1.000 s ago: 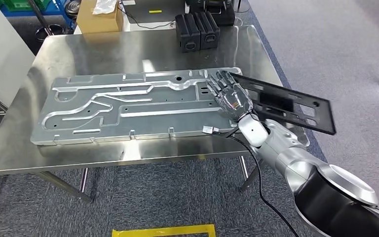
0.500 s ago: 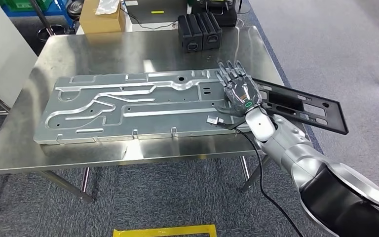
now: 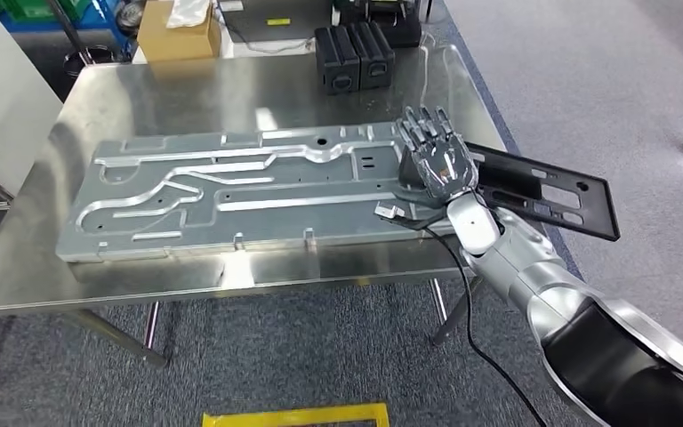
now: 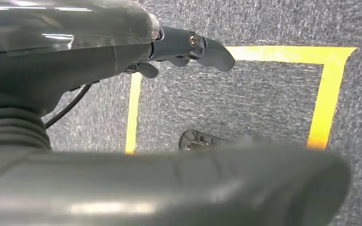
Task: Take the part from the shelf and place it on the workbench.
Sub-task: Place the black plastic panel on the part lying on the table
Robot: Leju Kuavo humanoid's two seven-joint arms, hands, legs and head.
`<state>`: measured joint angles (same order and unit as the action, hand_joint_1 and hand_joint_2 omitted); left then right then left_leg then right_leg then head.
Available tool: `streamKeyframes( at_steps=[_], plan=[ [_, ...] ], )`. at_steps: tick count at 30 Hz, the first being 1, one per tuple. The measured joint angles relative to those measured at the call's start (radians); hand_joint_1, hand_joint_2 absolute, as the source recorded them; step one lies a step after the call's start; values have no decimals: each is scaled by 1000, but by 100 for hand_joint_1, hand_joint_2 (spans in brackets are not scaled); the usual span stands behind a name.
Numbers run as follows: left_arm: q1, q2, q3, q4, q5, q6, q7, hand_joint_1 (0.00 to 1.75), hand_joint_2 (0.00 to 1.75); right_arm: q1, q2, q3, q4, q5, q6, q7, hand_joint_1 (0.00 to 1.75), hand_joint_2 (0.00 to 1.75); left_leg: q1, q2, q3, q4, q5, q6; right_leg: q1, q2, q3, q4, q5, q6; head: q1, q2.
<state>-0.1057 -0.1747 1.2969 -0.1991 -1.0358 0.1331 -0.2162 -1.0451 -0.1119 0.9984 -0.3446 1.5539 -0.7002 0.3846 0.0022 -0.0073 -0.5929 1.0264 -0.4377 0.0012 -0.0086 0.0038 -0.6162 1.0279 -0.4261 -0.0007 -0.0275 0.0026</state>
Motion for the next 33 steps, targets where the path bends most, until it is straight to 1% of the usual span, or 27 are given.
streamKeyframes(
  at_steps=[2, 3, 5, 7, 8, 9, 10, 11, 13, 14, 15, 17, 18, 19, 20, 22, 23, 24, 25, 26, 27, 28, 29, 30, 31, 32, 33],
  plan=[
    [1, 0, 0, 0, 0, -4, 2, 0, 0, 1, -4, -10, -4, 1, 0, 1, 0, 0, 1, 1, -4, -6, 10, 11, -2, 1, -3, 1, 0, 12, 0, 0],
    [0, -1, 0, 0, 1, -4, 2, 0, 0, 2, -6, -15, -7, 2, 0, 1, 0, 0, 2, 2, -6, -11, 17, 19, -4, 0, -8, 13, -15, 17, 1, 0],
    [-2, -2, 1, 0, 1, -4, 2, 0, 0, 3, -12, -24, -11, 3, -1, 2, 0, 0, 4, 4, -16, -18, 31, 32, -6, -1, -38, 96, -86, 25, 2, 0],
    [-2, -2, 1, 0, 0, -4, 2, 0, 0, 5, -17, -33, -13, 4, -1, 2, 0, 0, 2, 4, -33, -17, 43, 37, -6, -1, -83, 228, -166, 30, 2, 0],
    [-2, -2, 1, 0, 0, -5, 2, 0, 0, 8, -19, -36, -14, 5, -1, 2, 0, 0, 1, 3, -42, -16, 49, 37, -6, -1, -92, 270, -183, 31, 3, 0],
    [-1, -2, 1, 0, 0, -6, 2, 0, 0, 10, -20, -39, -15, 6, -1, 2, 0, 0, 0, 3, -52, -14, 55, 36, -6, -1, -83, 277, -180, 30, 3, 0],
    [-1, -2, 1, 0, 0, -7, 2, 0, 0, 12, -21, -42, -16, 7, -1, 2, 0, 0, 0, 3, -61, -11, 61, 34, -5, -1, -54, 243, -160, 29, 3, 0],
    [-2, -2, 1, 0, -1, -8, 2, 0, 0, 13, -22, -46, -17, 8, -1, 2, 0, 0, 0, 3, -69, -9, 66, 32, -5, -1, -8, 177, -132, 25, 3, 0],
    [-3, -2, 1, 0, -2, -8, 2, 0, 0, 13, -23, -56, -23, 10, -1, 2, 0, 0, -2, 3, -80, -6, 78, 25, 0, 0, 79, 40, -100, 18, 2, 0],
    [-3, -2, 1, 0, -3, -8, 2, 0, 0, 13, -24, -61, -25, 11, -1, 2, 0, 0, -2, 2, -83, -6, 85, 20, 3, 0, 100, 2, -94, 14, 3, 0],
    [-4, -3, 1, 0, -4, -8, 2, 0, 0, 13, -26, -66, -27, 11, -1, 1, 0, 0, -2, 2, -84, -9, 93, 14, 6, 1, 105, -14, -93, 11, 3, 0],
    [-3, -3, 1, 0, -7, -8, 2, 0, 0, 14, -28, -72, -30, 12, -1, 0, 0, 0, -1, 1, -87, -13, 104, 2, 6, -1, 95, -17, -76, 0, 5, 0],
    [-2, -4, 1, 0, -8, -8, 2, 0, 0, 14, -28, -74, -31, 12, -2, 0, 0, 0, -1, 0, -94, -6, 91, -4, 3, -3, 88, -19, -66, -7, 4, 0],
    [-1, -4, 1, 0, -9, -8, 3, 0, 0, 15, -28, -77, -33, 13, -2, -1, 0, 0, 0, 0, -106, 18, 60, -10, 0, -6, 78, -22, -54, -14, 3, 0],
    [-1, -4, 1, 0, -9, -8, 3, 0, 0, 15, -28, -80, -33, 13, -2, -1, 0, 0, 2, 1, -122, 63, 13, -15, -3, -8, 66, -23, -42, -20, 2, 0],
    [-1, -4, 1, 0, -9, -8, 3, 0, 0, 17, -29, -86, -34, 13, -2, -2, 0, 0, 6, 1, -156, 195, -81, -24, -3, -8, 37, -22, -20, -25, 0, 0],
    [-1, -4, 1, 0, -10, -9, 3, 0, 0, 19, -29, -88, -34, 14, -2, -2, 0, 0, 8, 1, -163, 251, -102, -28, -3, -8, 22, -20, -10, -24, 0, 0],
    [-1, -4, 1, 0, -10, -9, 3, 0, 0, 22, -30, -89, -34, 14, -2, -2, 0, 0, 9, 1, -156, 279, -100, -31, -3, -8, 6, -18, 1, -23, 0, 0],
    [-1, -4, 1, 0, -10, -9, 3, 0, 0, 25, -30, -89, -34, 14, -2, -2, 0, 0, 10, 2, -131, 271, -81, -31, -3, -8, -9, -15, 10, -20, 0, 0],
    [-2, -4, 1, 0, -11, -10, 3, 0, 0, 27, -30, -90, -34, 14, -2, -2, 0, 0, 10, 2, -88, 229, -56, -30, -4, -8, -23, -11, 18, -17, 0, 0],
    [-3, -3, 1, 0, -11, -11, 3, 0, 0, 27, -31, -92, -34, 14, -2, -1, 0, 0, 10, 2, -36, 162, -45, -27, -3, -9, -35, -6, 25, -13, 0, 0],
    [-4, -3, 1, 0, -11, -12, 3, 0, 0, 27, -32, -95, -34, 14, -2, -1, 0, 0, 8, 1, 14, 89, -46, -22, -3, -9, -44, -2, 32, -9, 0, 0],
    [-5, -2, 1, 0, -11, -13, 3, 0, 0, 27, -33, -97, -35, 14, -2, 0, 0, 0, 5, 1, 49, 36, -53, -16, -2, -10, -48, 0, 38, -3, 0, 0],
    [-6, -2, 1, 0, -11, -13, 3, 0, 0, 27, -34, -100, -35, 14, -2, 0, 0, 0, 3, 0, 68, 3, -64, -10, -2, -10, -50, 0, 45, 3, 0, 0],
    [-6, -2, 1, 0, -11, -13, 3, 0, 0, 27, -35, -102, -35, 14, -2, 1, 0, 0, -1, -1, 72, -9, -63, -4, -3, -11, -50, -3, 54, 10, 0, 0],
    [-5, -2, 1, 0, -12, -14, 3, 0, 0, 27, -35, -103, -35, 14, -2, 0, 0, 0, 0, 1, 66, -11, -54, 4, -3, -10, -51, -7, 62, 16, -1, 0],
    [-6, -2, 1, 0, -12, -15, 4, 0, 0, 27, -37, -105, -34, 14, -2, 0, 0, 0, 2, 3, 61, -16, -44, 12, -4, -9, -56, -4, 56, 21, -1, 0]
  ],
)
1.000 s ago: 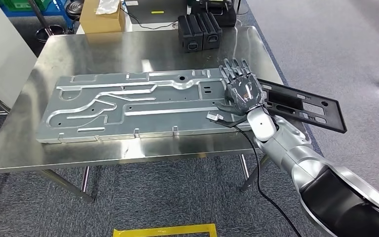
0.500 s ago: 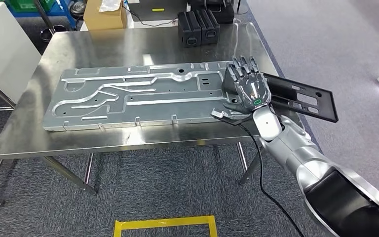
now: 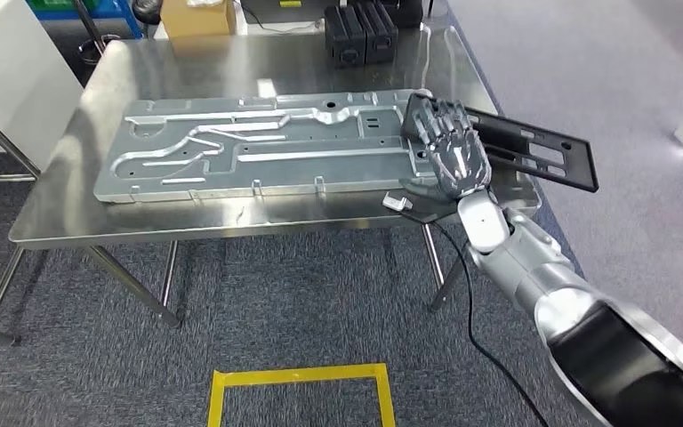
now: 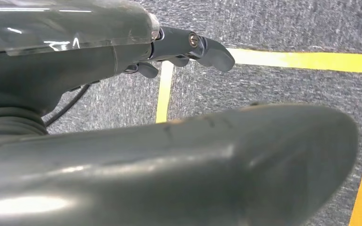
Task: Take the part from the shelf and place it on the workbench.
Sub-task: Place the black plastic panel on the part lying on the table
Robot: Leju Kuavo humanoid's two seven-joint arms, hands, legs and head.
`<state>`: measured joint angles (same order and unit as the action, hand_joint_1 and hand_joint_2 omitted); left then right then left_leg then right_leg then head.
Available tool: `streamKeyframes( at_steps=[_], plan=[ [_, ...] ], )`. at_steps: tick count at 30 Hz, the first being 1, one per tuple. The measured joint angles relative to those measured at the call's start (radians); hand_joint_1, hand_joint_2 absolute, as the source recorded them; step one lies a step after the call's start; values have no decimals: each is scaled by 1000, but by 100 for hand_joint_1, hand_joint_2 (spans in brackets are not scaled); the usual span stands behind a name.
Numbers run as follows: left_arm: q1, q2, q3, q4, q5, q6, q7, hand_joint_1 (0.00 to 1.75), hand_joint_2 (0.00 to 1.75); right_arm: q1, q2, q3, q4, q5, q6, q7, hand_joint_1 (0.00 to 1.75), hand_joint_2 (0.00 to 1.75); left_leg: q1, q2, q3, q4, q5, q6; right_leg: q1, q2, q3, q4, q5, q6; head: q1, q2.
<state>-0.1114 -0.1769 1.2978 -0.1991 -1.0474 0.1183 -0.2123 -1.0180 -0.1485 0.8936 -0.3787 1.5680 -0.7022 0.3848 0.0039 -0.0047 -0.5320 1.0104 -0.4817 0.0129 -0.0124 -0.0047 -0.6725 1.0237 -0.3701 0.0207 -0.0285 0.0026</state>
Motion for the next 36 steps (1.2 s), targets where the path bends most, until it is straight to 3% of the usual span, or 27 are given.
streamKeyframes(
  at_steps=[2, 4, 5, 6, 7, 8, 9, 10, 12, 13, 15, 16, 17, 19, 20, 21, 23, 24, 25, 27, 28, 30, 31, 32, 33, 35, 36],
  plan=[
    [-2, 0, 0, 0, 0, -2, 1, 0, 0, 0, -4, -3, 1, 0, 0, -1, 0, 0, 4, 4, -20, -8, 28, 16, -2, 3, -22, 52, -67, 7, 3, 0],
    [-2, 0, 0, 0, 0, -2, 1, 0, 0, 0, -6, -5, 2, 0, 0, -1, 0, 0, 4, 5, -48, -8, 52, 23, -4, 3, -53, 173, -171, 12, 6, 0],
    [-2, 0, 0, 0, -1, -2, 1, 0, 0, 1, -7, -6, 3, 0, 0, -1, 0, 0, 3, 5, -64, -7, 63, 23, -4, 3, -63, 231, -197, 14, 6, 0],
    [-2, 0, 0, 0, -1, -2, 2, 0, 0, 2, -7, -7, 4, 0, 0, -1, 0, 0, 3, 5, -80, -5, 74, 22, -4, 3, -61, 269, -198, 16, 6, 0],
    [-1, 0, 0, 0, -1, -2, 2, 0, 0, 2, -8, -7, 4, 0, 0, -2, 0, 0, 3, 5, -96, -2, 84, 21, -4, 3, -45, 276, -178, 17, 6, 0],
    [-2, 0, 0, 0, -2, -2, 2, 0, 0, 2, -8, -8, 5, 0, 0, -2, 0, 0, 3, 5, -111, 1, 93, 18, -4, 3, -13, 249, -148, 16, 6, 0],
    [-2, 0, 0, 0, -2, -2, 2, 0, 0, 1, -8, -8, 5, 0, 0, -2, 0, 0, 3, 5, -124, 6, 102, 15, -4, 3, 35, 195, -127, 14, 6, 0],
    [-2, -1, 0, 0, -2, -2, 2, 0, 0, 0, -8, -10, 4, 0, 0, -2, 0, 0, 1, 5, -135, 10, 109, 11, -2, 4, 88, 122, -125, 10, 6, 0],
    [-3, -1, 0, 0, -2, -2, 1, 0, 0, -4, -8, -18, 1, 0, 0, -2, 0, 0, -1, 4, -148, 13, 125, 0, 3, 5, 159, 12, -148, 1, 6, 0],
    [-3, -1, 0, 0, -2, -2, 1, 0, 0, -5, -8, -23, 0, -1, 0, -2, 0, 0, -2, 4, -151, 10, 136, -6, 6, 5, 167, -11, -155, -4, 5, 0],
    [-1, -1, 0, 0, -2, -1, 1, 0, 0, -1, -8, -34, -4, -4, 0, -2, 0, 0, -1, 3, -157, 6, 150, -18, 5, 2, 154, -16, -139, -17, 6, 0],
    [1, -1, 0, 0, -2, 0, 1, 0, 0, 4, -8, -41, -12, -6, 0, -3, 0, 0, 0, 2, -165, 15, 135, -23, 3, 0, 145, -16, -128, -25, 6, 0],
    [2, -1, 0, 0, -2, 1, 0, 0, 0, 10, -9, -52, -24, -10, 0, -3, 0, 0, 1, 1, -177, 43, 99, -28, 0, -3, 134, -18, -116, -32, 6, 0],
    [4, -1, 0, 0, -2, 4, -1, 0, 0, 22, -11, -87, -57, -16, 0, -8, 0, 0, 4, 2, -208, 156, -8, -35, 1, -4, 105, -17, -91, -42, 5, 0],
    [4, -1, 0, 0, -2, 5, -1, 0, 0, 29, -13, -113, -75, -18, 0, -13, 0, 0, 5, 2, -220, 224, -48, -38, 2, -5, 89, -16, -79, -44, 5, 0],
    [3, -1, 0, 0, -2, 7, -2, 0, 0, 40, -13, -140, -93, -18, 0, -22, 0, 0, 5, 2, -223, 277, -64, -39, 4, -5, 73, -15, -67, -45, 4, 0],
    [2, -1, 0, 0, 0, 10, -2, 0, 0, 74, -13, -216, -144, -23, 0, -57, 0, 0, 5, 2, -184, 293, -30, -36, 7, -5, 41, -12, -44, -43, 4, 0],
    [1, -1, 0, 0, 1, 11, -2, 0, 0, 94, -13, -266, -177, -29, 0, -82, 0, 0, 4, 2, -138, 248, -4, -31, 9, -5, 26, -9, -34, -41, 4, 0],
    [0, -1, 0, 0, 2, 12, -2, 0, 0, 114, -11, -321, -211, -35, 0, -108, 0, 0, 2, 2, -81, 178, 1, -24, 10, -5, 14, -5, -24, -39, 4, 0],
    [-2, 0, 0, 0, 5, 18, -2, 0, 0, 143, -5, -431, -272, -46, -1, -155, 0, 0, -5, 1, 13, 41, -24, -11, 11, -8, 1, -3, -8, -30, 5, 0],
    [-4, -2, 1, 0, 7, 24, -2, 0, 0, 157, 0, -482, -298, -48, -1, -181, 0, 0, -9, 0, 32, 3, -37, -5, 10, -11, -1, -5, 1, -24, 5, 0],
    [-3, -6, 2, 0, 10, 36, -4, 0, 0, 191, 14, -588, -344, -50, -1, -252, 0, 0, -10, -1, 31, -15, -24, 6, 7, -14, -1, -13, 17, -12, 4, 0],
    [-2, -9, 3, 0, 13, 43, -5, 0, 0, 210, 25, -649, -365, -55, -1, -296, 0, 0, -8, 0, 24, -21, -10, 13, 6, -11, -6, -8, 6, -6, 4, 0],
    [-2, -12, 4, 0, 16, 47, -6, 0, 0, 229, 35, -707, -384, -66, -1, -337, 0, 0, -5, 1, 15, -25, 5, 21, 5, -8, -15, 10, -23, 0, 4, 0],
    [-2, -15, 5, 0, 18, 49, -7, 0, 0, 247, 45, -767, -402, -84, 0, -377, 0, 0, -3, 2, 3, -29, 20, 27, 3, -5, -28, 49, -72, 4, 5, 0],
    [-3, -18, 7, 0, 21, 45, -8, 0, 0, 279, 68, -875, -427, -117, 0, -443, 0, 0, -3, 2, -31, -27, 47, 33, -1, -1, -59, 173, -174, 13, 7, 0],
    [-2, -19, 8, 0, 21, 41, -8, 0, 0, 293, 82, -930, -436, -125, 0, -472, 0, 0, -2, 2, -49, -26, 60, 32, -2, 0, -68, 235, -196, 17, 8, 0]
  ],
)
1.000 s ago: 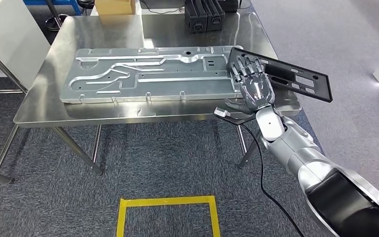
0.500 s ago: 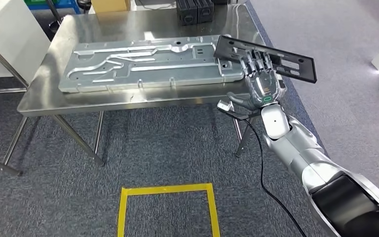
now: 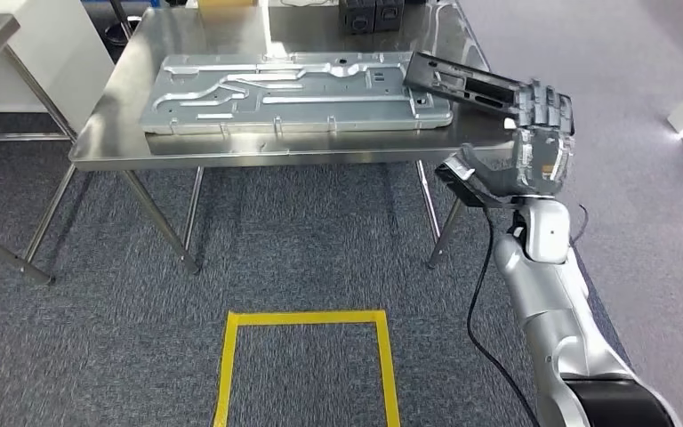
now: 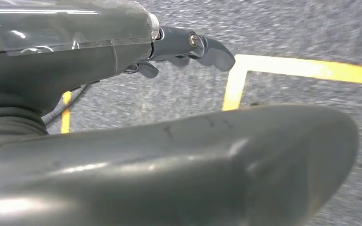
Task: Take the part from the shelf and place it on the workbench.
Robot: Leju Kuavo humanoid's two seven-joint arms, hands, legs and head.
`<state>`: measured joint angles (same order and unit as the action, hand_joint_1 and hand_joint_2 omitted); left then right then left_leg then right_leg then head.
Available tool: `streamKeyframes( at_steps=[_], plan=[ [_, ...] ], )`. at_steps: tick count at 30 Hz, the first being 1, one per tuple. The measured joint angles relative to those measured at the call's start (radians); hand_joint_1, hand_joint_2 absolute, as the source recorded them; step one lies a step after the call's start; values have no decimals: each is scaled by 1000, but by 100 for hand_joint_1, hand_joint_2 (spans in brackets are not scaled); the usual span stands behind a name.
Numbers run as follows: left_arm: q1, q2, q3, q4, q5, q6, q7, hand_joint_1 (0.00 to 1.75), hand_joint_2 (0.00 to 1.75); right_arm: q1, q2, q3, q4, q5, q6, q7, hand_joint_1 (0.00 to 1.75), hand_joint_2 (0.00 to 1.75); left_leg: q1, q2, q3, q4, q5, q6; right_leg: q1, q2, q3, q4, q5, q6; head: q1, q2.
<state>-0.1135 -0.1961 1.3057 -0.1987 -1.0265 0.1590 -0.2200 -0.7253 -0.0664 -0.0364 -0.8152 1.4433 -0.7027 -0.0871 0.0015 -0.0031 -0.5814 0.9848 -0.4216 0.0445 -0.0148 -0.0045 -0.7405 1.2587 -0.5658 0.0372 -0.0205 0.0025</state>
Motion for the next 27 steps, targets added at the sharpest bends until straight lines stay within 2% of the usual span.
streamKeyframes(
  at_steps=[1, 2, 3, 4, 5, 6, 7, 8, 9, 10, 11, 12, 14, 15, 16, 17, 18, 19, 20, 21, 22, 23, 25, 26, 27],
  plan=[
    [1, 0, 1, 0, 0, -3, 0, 0, 0, 13, 15, -48, -7, -1, 0, -26, 0, 0, 1, 0, -19, 3, 12, -2, -2, 0, 2, 40, 5, 3, 0, 0],
    [1, 0, 3, 0, 0, -7, 0, 0, 0, 23, 29, -95, -12, 0, 0, -54, 0, 0, 2, 1, -37, 6, 24, -6, -4, 0, 18, 50, 30, 6, 0, 0],
    [1, 0, 5, 0, 0, -10, 0, 0, 0, 31, 46, -143, -16, 1, 0, -88, 0, 0, 3, 2, -55, 11, 34, -10, -8, 0, 53, 24, 61, 9, 0, 0],
    [1, 1, 7, 0, 1, -12, 0, 0, 0, 36, 62, -192, -19, 2, 0, -127, 0, 0, 3, 2, -71, 17, 42, -15, -11, 0, 105, -33, 77, 11, 0, 0],
    [0, 2, 8, 0, 1, -14, -1, 0, 0, 38, 82, -249, -20, 0, 0, -170, 0, 0, 3, 3, -85, 26, 50, -21, -12, 1, 165, -111, 71, 11, 0, 0],
    [-1, 2, 10, 0, 2, -15, -2, 0, 0, 40, 101, -306, -20, -7, 0, -207, 0, 0, 2, 3, -95, 32, 58, -28, -12, 1, 212, -178, 54, 6, -1, 0],
    [-2, 4, 12, 0, 3, -15, -3, 0, 0, 45, 119, -358, -19, -18, 0, -236, 0, 0, 1, 2, -101, 36, 66, -34, -11, 2, 243, -226, 35, -1, -1, 0],
    [-1, 4, 13, 0, 6, -15, -5, 0, 0, 53, 135, -408, -17, -30, 0, -265, 0, 0, 1, 2, -104, 36, 75, -40, -7, 2, 253, -249, 26, -10, -1, 0],
    [1, 5, 15, 0, 8, -15, -6, 0, 0, 62, 152, -456, -12, -42, 0, -294, 0, 0, 2, 1, -105, 33, 85, -47, -6, 1, 247, -249, 31, -21, 0, 0],
    [3, 5, 15, 0, 10, -15, -7, 0, 0, 72, 168, -505, -6, -51, 0, -324, 0, 0, 4, 0, -110, 34, 80, -53, -6, -2, 239, -249, 41, -31, 1, 0],
    [5, 6, 16, 0, 11, -14, -7, 0, 0, 80, 184, -557, 2, -58, 0, -354, 0, 0, 6, 0, -119, 50, 55, -59, -6, -4, 228, -250, 54, -41, -1, 0],
    [7, 6, 16, 0, 12, -13, -7, 0, 0, 87, 200, -607, 12, -64, 1, -379, 0, 0, 8, 0, -133, 85, 10, -64, -7, -5, 213, -251, 68, -49, -2, 0],
    [7, 6, 17, 0, 14, -11, -8, 0, 0, 100, 224, -704, 42, -67, 1, -418, 0, 0, 10, 0, -162, 206, -101, -70, -4, -5, 180, -250, 95, -58, -6, 0],
    [7, 6, 17, 0, 16, -10, -8, 0, 0, 108, 234, -752, 60, -66, 1, -432, 0, 0, 10, 0, -170, 271, -132, -72, -2, -4, 163, -249, 107, -59, -6, 0],
    [6, 6, 18, 0, 17, -10, -8, 0, 0, 117, 243, -799, 80, -64, 1, -442, 0, 0, 10, 0, -167, 316, -136, -71, 1, -4, 146, -247, 119, -59, -6, 0],
    [6, 6, 18, 0, 18, -9, -8, 0, 0, 127, 250, -841, 99, -64, 0, -447, 0, 0, 9, 0, -150, 332, -119, -68, 4, -5, 129, -244, 131, -59, -6, 0],
    [5, 6, 19, 0, 18, -8, -8, 0, 0, 136, 256, -875, 115, -62, 0, -449, 0, 0, 7, 0, -117, 316, -92, -62, 8, -5, 112, -241, 141, -59, -6, 0],
    [5, 7, 20, 0, 19, -7, -8, 0, 0, 144, 261, -905, 132, -57, 0, -447, 0, 0, 3, -1, -65, 264, -72, -52, 9, -5, 99, -238, 151, -59, -6, 0],
    [3, 9, 20, 0, 19, -4, -7, 0, 0, 151, 266, -929, 146, -49, 0, -442, 0, 0, -3, -1, -2, 190, -71, -41, 11, -4, 89, -236, 160, -57, -6, 0],
    [1, 11, 21, -1, 19, -1, -7, 0, 0, 157, 271, -949, 159, -40, 0, -433, 0, 0, -7, -1, 56, 111, -84, -32, 13, -4, 82, -234, 169, -53, -6, 0],
    [-1, 12, 21, -1, 19, 3, -7, 0, 0, 164, 275, -968, 171, -30, 0, -422, 0, 0, -12, -2, 98, 49, -101, -25, 12, -5, 78, -235, 179, -49, -6, 0],
    [-2, 14, 22, -1, 19, 6, -7, 0, 0, 171, 278, -983, 181, -22, 0, -411, 0, 0, -16, -1, 119, 11, -113, -22, 12, -6, 76, -237, 189, -43, -6, 0],
    [-1, 12, 23, -1, 19, 9, -6, 0, 0, 188, 280, -1010, 200, -10, 0, -390, 0, 0, -16, 2, 114, -11, -99, -17, 9, -7, 72, -244, 206, -31, -6, 0],
    [0, 12, 23, -1, 19, 10, -6, 0, 0, 197, 281, -1021, 208, -6, 0, -382, 0, 0, -13, 5, 106, -17, -84, -10, 9, -5, 67, -237, 192, -27, -6, 0],
    [1, 12, 23, -1, 19, 12, -5, 0, 0, 206, 281, -1030, 215, -1, 0, -376, 0, 0, -10, 8, 95, -22, -68, -5, 8, -2, 56, -214, 158, -22, -5, 0]
  ],
)
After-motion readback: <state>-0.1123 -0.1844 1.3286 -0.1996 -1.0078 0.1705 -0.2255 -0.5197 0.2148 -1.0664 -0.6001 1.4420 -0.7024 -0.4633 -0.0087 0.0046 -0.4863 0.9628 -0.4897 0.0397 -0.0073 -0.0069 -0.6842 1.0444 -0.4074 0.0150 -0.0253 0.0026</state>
